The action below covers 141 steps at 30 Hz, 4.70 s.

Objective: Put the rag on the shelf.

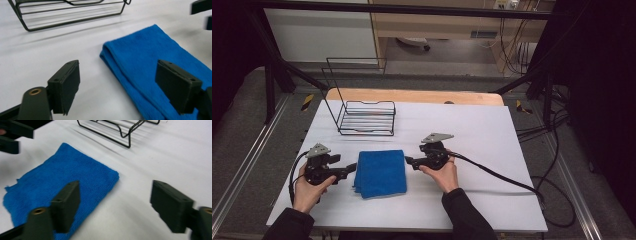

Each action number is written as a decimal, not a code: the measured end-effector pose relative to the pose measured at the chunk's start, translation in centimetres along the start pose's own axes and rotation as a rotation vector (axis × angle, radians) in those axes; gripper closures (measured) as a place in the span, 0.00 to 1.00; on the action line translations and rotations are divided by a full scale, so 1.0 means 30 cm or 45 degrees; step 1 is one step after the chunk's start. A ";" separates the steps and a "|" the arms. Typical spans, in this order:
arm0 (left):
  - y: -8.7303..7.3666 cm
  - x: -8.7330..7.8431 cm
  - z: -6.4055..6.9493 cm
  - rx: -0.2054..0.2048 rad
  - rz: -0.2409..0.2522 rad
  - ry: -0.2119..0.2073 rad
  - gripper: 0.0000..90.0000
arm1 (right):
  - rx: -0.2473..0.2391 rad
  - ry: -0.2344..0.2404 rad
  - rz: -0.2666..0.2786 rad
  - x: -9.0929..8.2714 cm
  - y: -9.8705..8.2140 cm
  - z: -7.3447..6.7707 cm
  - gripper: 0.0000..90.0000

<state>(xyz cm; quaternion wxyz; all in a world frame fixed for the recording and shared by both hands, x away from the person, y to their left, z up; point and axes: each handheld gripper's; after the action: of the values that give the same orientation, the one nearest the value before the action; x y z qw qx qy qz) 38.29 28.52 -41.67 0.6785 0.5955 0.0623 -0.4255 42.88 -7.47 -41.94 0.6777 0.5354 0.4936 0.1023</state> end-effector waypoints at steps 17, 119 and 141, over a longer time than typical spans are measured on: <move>0.080 0.197 -0.032 -0.038 -0.139 0.061 0.57 | 0.020 0.018 0.072 -0.185 -0.116 0.043 0.08; 0.092 0.039 0.049 0.033 0.102 -0.107 0.94 | 0.038 0.033 0.118 0.050 0.102 -0.090 0.96; 0.147 -0.092 0.133 0.109 0.316 -0.129 0.94 | -0.045 0.004 0.359 -0.076 0.147 -0.130 0.96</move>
<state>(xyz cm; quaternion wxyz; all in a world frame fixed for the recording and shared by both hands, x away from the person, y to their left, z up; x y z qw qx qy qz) 37.74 26.16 -35.56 0.7021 0.6050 -0.0644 -0.3701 40.44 -4.78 -36.78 0.6651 0.5873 0.4127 0.2061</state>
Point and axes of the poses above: each handheld gripper's, and its own axes: x roughly forward along the jaws, y roughly out of its top, z roughly to its right, and after that the axes turned 8 degrees about -x, right-handed
